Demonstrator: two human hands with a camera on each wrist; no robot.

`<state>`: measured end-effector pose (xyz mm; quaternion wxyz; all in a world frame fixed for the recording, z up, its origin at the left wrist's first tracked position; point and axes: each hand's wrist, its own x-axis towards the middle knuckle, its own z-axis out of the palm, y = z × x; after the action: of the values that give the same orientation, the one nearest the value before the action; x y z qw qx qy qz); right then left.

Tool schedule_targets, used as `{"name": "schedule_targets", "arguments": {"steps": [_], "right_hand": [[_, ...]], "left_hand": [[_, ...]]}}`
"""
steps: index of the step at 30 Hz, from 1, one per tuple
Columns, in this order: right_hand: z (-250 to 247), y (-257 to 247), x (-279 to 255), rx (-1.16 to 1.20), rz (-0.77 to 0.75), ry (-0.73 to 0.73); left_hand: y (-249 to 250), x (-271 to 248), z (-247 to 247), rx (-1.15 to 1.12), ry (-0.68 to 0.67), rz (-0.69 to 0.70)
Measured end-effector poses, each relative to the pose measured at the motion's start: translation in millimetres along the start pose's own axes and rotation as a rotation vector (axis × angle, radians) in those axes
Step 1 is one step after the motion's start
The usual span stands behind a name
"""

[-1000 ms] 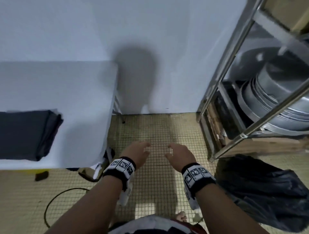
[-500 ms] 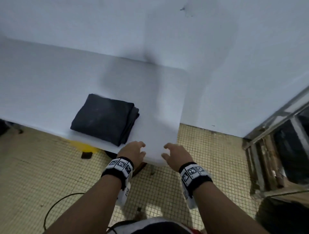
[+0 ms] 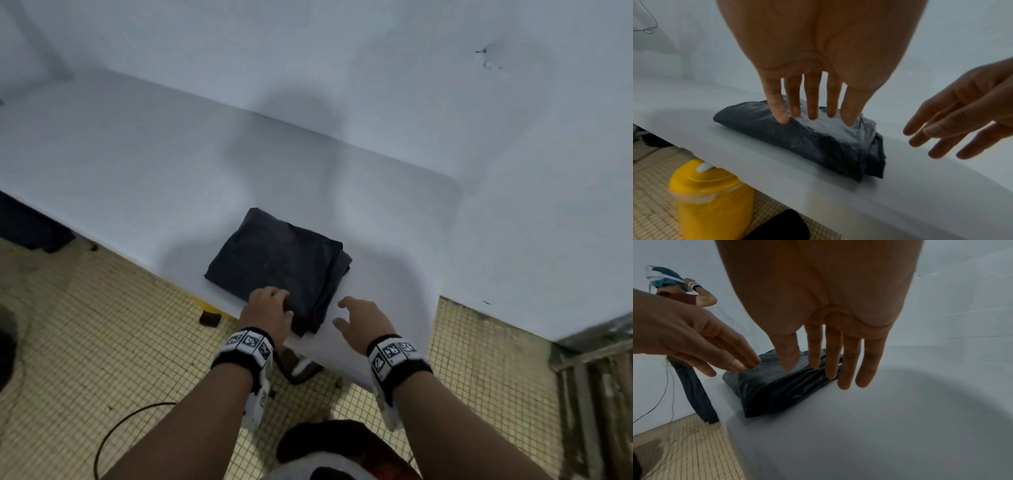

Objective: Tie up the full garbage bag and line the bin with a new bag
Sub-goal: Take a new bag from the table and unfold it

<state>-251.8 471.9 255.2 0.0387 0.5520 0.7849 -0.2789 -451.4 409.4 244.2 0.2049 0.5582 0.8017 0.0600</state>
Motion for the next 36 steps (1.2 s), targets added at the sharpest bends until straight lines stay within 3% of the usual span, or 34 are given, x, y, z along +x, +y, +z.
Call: {"name": "schedule_targets", "arguments": {"steps": [6, 12, 24, 36], "right_hand": [[-13.4, -15.8, 65.9, -0.019, -0.028, 0.123], [-23.2, -34.0, 119.3, -0.045, -0.004, 0.165], [-13.6, -20.7, 130.1, 0.096, 0.202, 0.171], [-4.3, -20.2, 106.5, 0.358, 0.595, 0.301]], "left_hand": [[-1.7, 51.6, 5.6, 0.077, -0.045, -0.171], [-14.4, 80.9, 13.8, 0.106, -0.167, -0.166], [-32.5, 132.4, 6.3, 0.261, -0.299, 0.111], [-27.3, 202.4, -13.6, 0.424, -0.396, 0.536]]}}
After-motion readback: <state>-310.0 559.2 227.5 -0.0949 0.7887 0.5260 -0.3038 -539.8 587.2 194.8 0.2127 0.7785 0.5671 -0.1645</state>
